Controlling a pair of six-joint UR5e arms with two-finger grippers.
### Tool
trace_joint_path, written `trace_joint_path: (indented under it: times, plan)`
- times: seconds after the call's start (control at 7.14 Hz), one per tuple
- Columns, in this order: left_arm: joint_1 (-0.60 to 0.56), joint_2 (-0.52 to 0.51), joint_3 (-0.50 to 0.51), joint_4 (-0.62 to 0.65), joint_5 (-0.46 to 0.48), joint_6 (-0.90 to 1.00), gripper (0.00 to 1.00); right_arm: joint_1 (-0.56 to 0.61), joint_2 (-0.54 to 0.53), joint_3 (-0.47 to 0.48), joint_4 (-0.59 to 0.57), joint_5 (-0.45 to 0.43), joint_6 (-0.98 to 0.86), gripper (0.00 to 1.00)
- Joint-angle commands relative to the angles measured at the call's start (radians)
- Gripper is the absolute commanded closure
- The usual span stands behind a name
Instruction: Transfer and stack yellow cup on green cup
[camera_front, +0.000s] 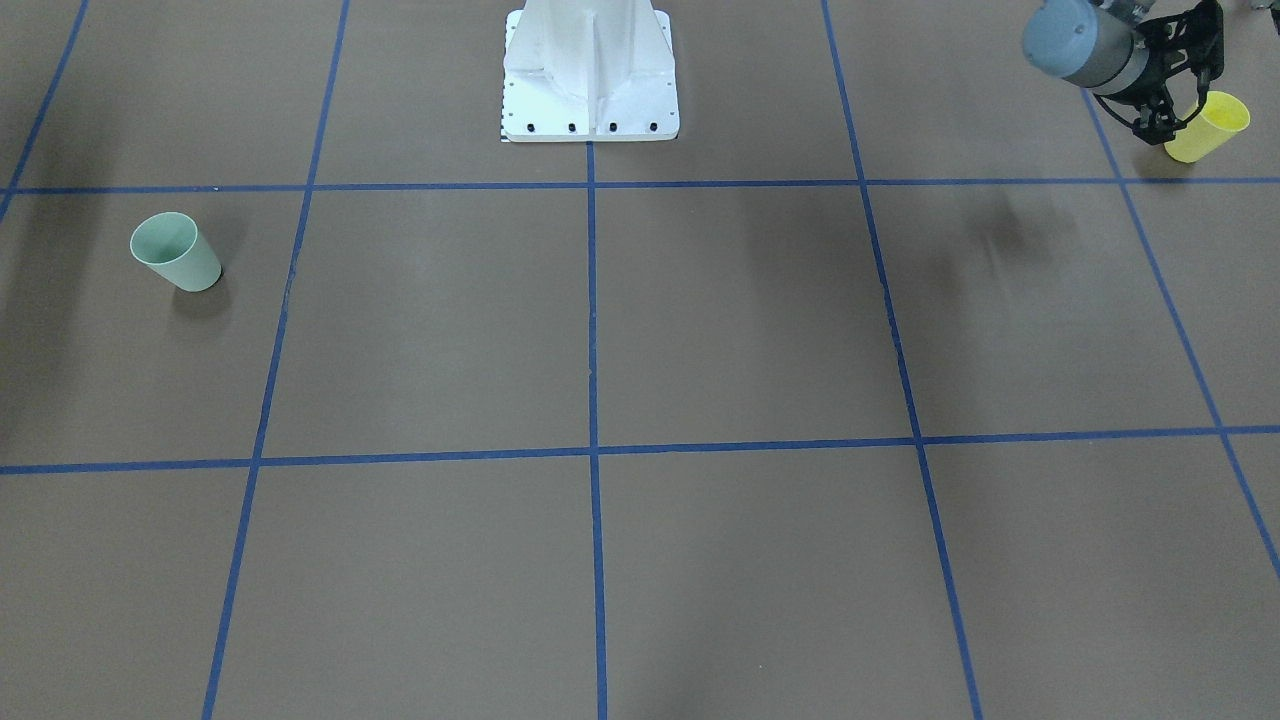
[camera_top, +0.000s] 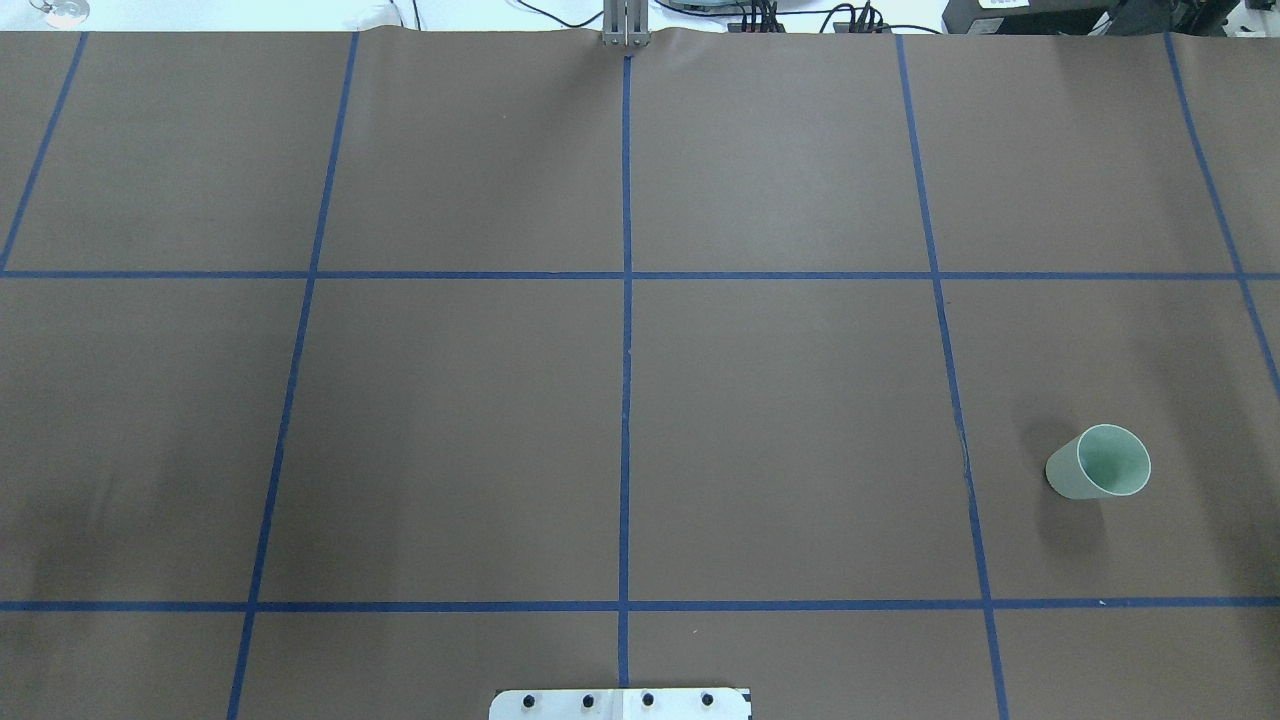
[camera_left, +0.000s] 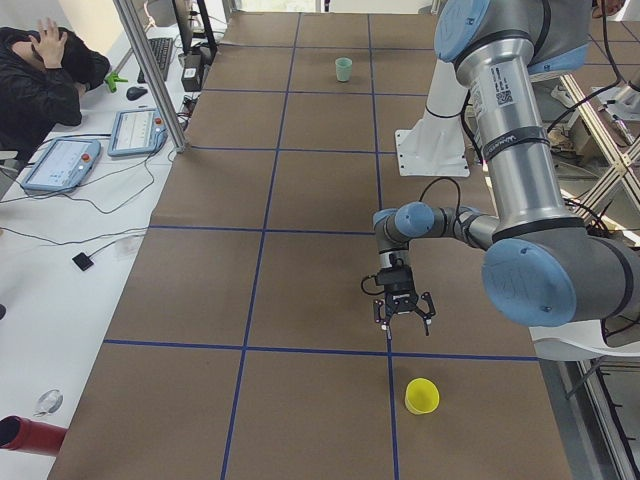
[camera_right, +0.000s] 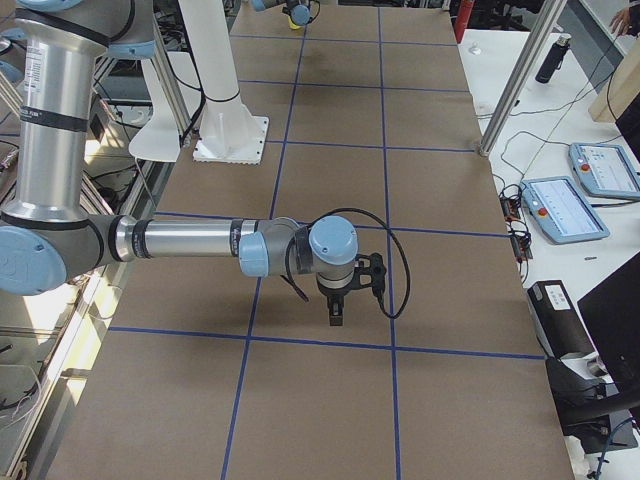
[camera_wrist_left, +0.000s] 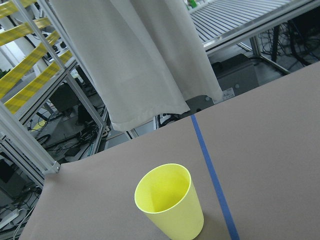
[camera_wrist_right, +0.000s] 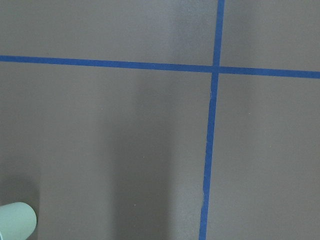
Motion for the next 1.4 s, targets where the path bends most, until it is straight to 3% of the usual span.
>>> trace_joint_path:
  times: [0.0, 0.56, 1.26]
  plan:
    - [0.010, -0.047, 0.141, 0.003, 0.002, -0.095, 0.00, 0.000, 0.000, -0.002, 0.000, 0.004, -0.002, 0.00]
    - [0.038, -0.047, 0.202, 0.001, 0.001, -0.198, 0.00, 0.000, 0.003, -0.005, 0.000, 0.003, -0.002, 0.00]
    - [0.082, -0.071, 0.394, -0.106, 0.008, -0.236, 0.00, 0.000, 0.002, -0.005, 0.000, 0.003, -0.002, 0.00]
